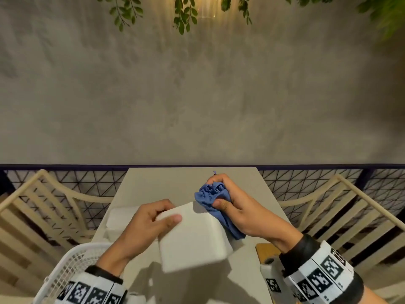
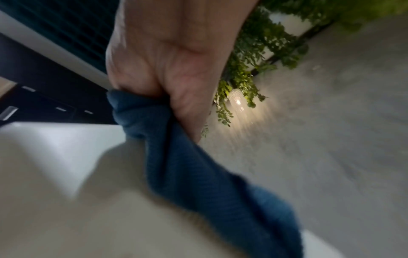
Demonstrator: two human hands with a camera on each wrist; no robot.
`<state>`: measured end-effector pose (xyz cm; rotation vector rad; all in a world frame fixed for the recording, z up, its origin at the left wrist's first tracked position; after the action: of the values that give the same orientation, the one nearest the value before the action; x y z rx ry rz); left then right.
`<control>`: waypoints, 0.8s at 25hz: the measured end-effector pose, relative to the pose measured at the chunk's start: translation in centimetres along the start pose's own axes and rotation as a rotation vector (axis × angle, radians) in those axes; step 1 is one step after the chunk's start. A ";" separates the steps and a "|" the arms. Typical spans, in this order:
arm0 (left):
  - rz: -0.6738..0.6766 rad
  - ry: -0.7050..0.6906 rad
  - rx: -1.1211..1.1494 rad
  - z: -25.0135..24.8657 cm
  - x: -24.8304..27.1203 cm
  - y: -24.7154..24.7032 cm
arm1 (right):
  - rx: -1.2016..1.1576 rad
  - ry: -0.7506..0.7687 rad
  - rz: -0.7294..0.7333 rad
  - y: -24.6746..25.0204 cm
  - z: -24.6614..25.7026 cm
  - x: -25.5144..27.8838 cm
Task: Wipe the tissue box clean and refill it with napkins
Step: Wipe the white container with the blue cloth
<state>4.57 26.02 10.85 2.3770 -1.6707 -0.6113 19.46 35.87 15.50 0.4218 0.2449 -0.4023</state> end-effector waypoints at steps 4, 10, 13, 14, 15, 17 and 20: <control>0.109 -0.078 -0.235 -2.4 -0.9 -1.8 | 0.319 0.049 0.011 -1.6 1.5 -1.0; -0.037 -0.054 0.049 -2.1 -0.8 -2.0 | 0.385 0.229 -0.131 -4.6 1.6 -0.1; -0.060 -0.068 0.195 -1.3 0.2 -2.3 | 0.167 0.289 -0.218 -3.9 0.3 1.3; -0.070 -0.053 0.204 -1.0 0.5 -2.4 | 0.129 0.269 -0.273 -2.9 -0.4 1.6; -0.079 -0.050 0.197 -0.6 0.6 -2.5 | 0.104 0.237 -0.346 -1.8 -1.2 1.6; -0.108 -0.042 0.176 -0.1 0.5 -2.6 | 0.086 0.164 -0.449 -0.7 -1.7 1.1; -0.183 -0.039 0.281 0.6 0.2 -1.9 | 0.090 0.217 -0.306 -3.1 -1.2 1.5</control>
<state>6.00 26.58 9.55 2.7551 -1.6630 -0.4793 19.28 33.31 12.95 0.5189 0.5073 -0.6705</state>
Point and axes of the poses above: each hand's wrist, its own x-axis away from the middle knuckle, its own y-axis out of the back of the hand, z = x × y, the point moved 5 cm from there along -x, towards the middle knuckle, and after that the axes turned 14 degrees about -x, right-handed, at the moved point
